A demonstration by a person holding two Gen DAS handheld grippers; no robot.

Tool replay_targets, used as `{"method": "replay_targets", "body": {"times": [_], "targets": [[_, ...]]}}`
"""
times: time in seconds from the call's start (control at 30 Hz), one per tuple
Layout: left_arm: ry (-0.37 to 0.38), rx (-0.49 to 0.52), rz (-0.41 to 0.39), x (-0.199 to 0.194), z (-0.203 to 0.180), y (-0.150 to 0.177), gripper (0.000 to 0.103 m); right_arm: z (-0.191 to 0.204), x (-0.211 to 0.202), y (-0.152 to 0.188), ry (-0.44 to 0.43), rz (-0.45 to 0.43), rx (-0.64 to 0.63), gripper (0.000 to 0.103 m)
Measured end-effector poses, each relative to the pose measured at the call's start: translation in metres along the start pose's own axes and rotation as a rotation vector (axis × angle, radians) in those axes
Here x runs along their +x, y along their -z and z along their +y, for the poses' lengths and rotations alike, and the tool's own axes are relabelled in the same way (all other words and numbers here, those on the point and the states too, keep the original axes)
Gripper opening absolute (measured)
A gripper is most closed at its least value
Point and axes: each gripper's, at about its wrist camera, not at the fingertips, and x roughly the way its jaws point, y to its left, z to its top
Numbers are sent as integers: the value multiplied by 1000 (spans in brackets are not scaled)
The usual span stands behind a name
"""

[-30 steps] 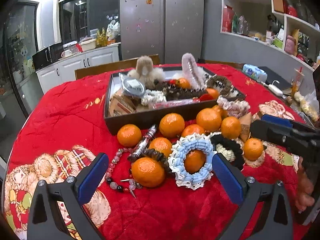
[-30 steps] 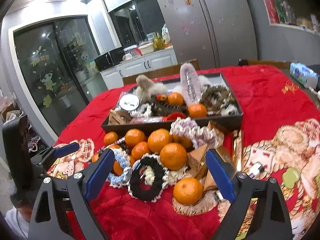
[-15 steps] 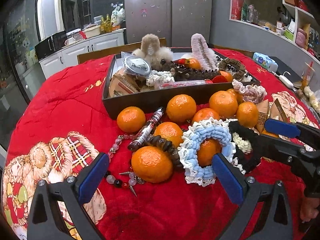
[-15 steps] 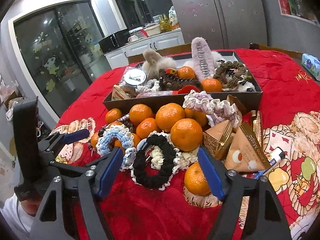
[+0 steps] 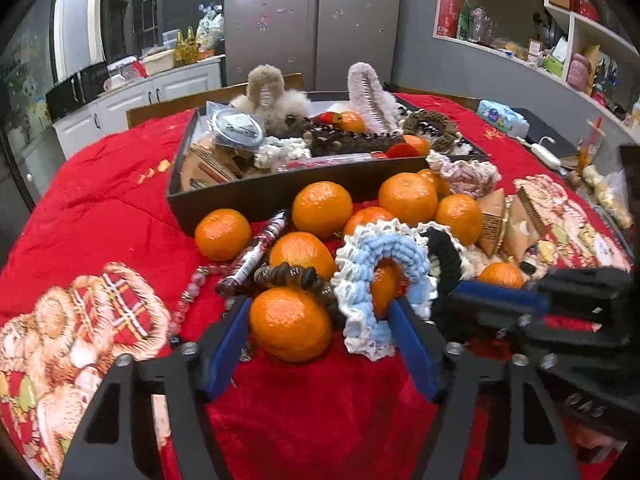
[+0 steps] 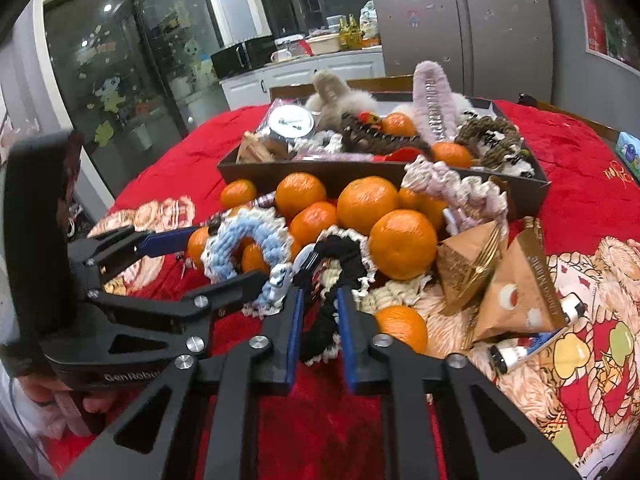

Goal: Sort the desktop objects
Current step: 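Grasp the black lace scrunchie with the right gripper while the left grasps the blue lace scrunchie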

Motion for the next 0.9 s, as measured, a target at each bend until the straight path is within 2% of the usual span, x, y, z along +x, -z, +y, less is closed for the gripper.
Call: {"method": "replay_targets", "body": {"times": [0.1,0.23,0.5,0.57,0.63,0.83,0.9], "targets": [[-1,25,-15,-3,-5,0,56,0,8,3,-8,47,14,7],[-18,61,-50,-10,-14,4,44,-6,5,4,-32,38,43,6],[6,50,-89,-25,-10,9,36,0,0,7,-40,25,24,3],[4,58,-108,-31,-11,11,31,1,0,8,-42,27,22,2],[-5,65,-132,-35,-14,13,15,-1,-1,7,-40,29,28,2],[0,90,-130,-37,-19,14,14,-11,2,7,-7,53,73,10],[2,88,-131,-37,-18,14,14,-14,3,7,7,56,86,21]]}}
